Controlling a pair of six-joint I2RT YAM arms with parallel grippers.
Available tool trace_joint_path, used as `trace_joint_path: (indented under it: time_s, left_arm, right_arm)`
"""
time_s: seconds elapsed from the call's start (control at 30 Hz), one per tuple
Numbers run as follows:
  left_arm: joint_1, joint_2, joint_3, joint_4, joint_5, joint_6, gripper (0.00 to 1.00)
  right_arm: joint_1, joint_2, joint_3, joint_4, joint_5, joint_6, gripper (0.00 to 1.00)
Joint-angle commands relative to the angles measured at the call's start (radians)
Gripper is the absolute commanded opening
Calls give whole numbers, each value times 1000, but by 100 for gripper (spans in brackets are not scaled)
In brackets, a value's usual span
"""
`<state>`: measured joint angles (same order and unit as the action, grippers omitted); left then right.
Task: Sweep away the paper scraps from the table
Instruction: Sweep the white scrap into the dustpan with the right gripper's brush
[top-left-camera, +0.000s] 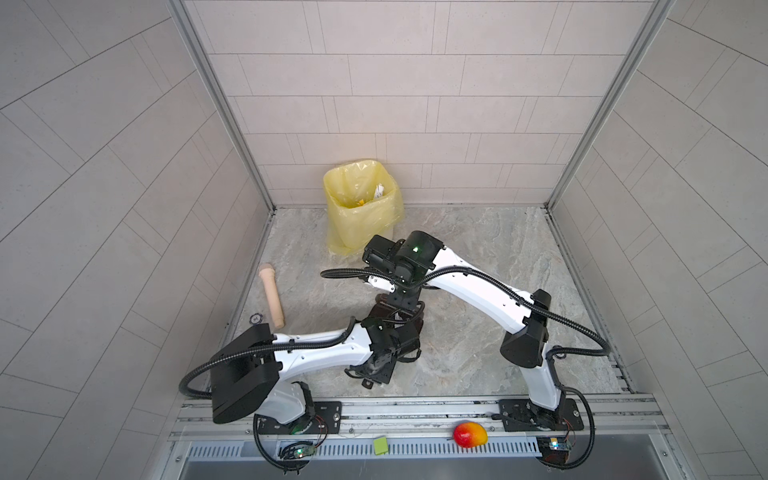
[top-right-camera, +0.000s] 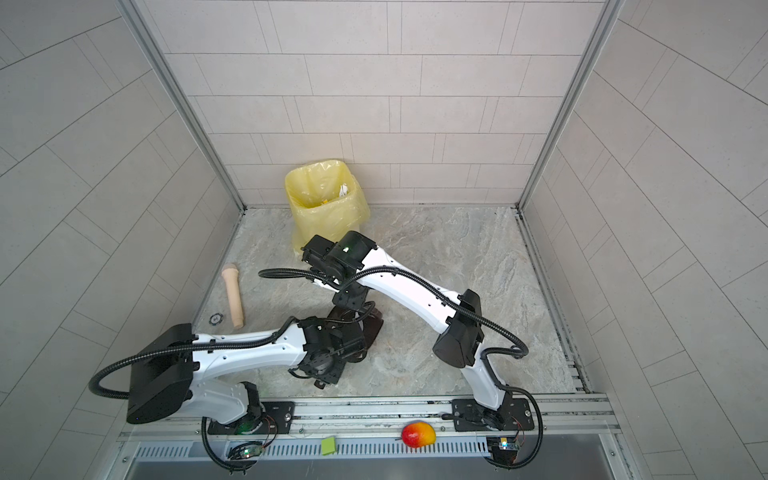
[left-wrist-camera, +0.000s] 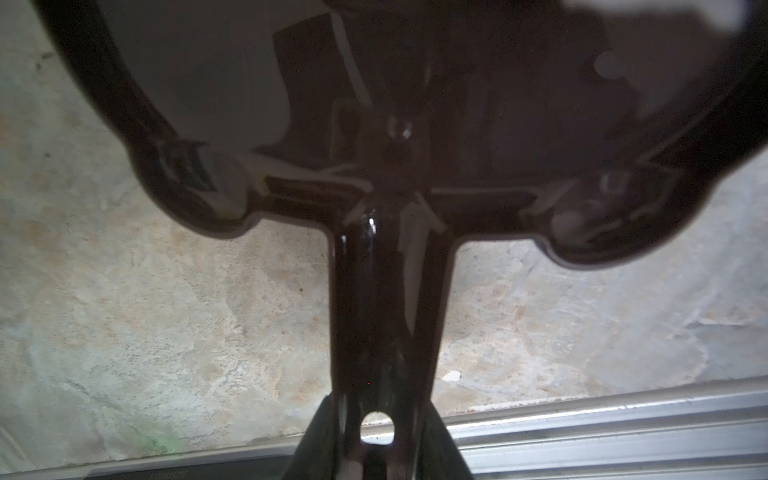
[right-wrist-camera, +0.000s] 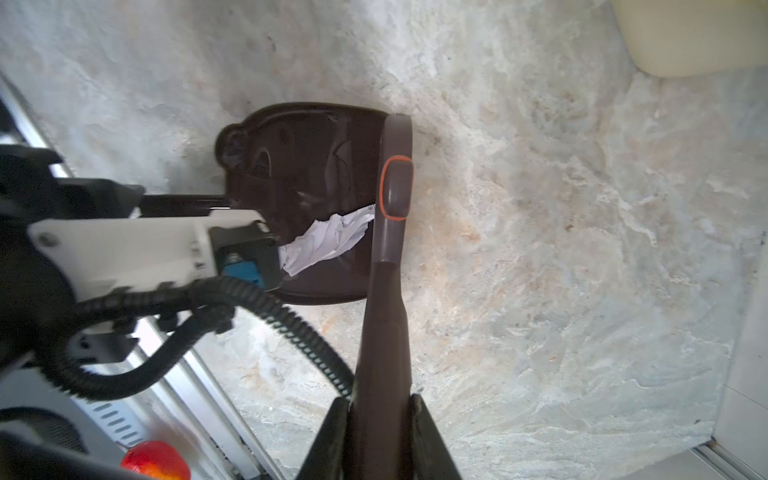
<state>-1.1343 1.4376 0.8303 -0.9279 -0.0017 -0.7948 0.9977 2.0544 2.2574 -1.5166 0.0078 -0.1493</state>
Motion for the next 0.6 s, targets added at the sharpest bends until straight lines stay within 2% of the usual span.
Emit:
trace_joint_path:
  time_s: [0.0,0.07,0.23,0.57]
  left_arm:
    - [6,1,-10,-17,-9,-2,0]
    - [5,-2,-11,-17,-12,-2,0]
    - [5,-12,-12,-13,-25,1,0]
    - [4,-81,-1,-14,-102,28,0]
  right_arm:
    - [19,-54,-9,-55,-66,37,0]
    - [21,-64,-9,-61,-64,51,0]
    - [-4,-83,-1,-66,39,106,0]
    - [-144,-200,-63,14,3,175,0]
